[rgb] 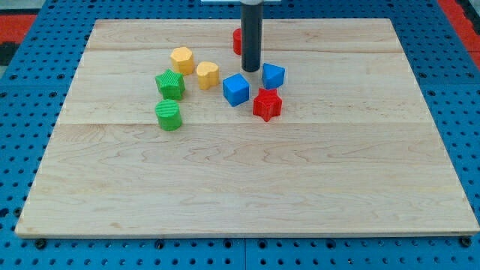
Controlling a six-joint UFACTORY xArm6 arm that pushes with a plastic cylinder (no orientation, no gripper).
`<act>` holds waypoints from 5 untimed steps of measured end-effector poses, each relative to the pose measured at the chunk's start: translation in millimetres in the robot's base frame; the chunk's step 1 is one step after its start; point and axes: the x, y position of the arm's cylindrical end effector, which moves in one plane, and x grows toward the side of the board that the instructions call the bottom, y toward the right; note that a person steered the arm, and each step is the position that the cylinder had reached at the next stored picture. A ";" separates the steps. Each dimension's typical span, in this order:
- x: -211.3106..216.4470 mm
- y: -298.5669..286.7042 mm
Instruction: Move the red circle above the blue triangle
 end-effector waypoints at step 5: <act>-92.0 33.7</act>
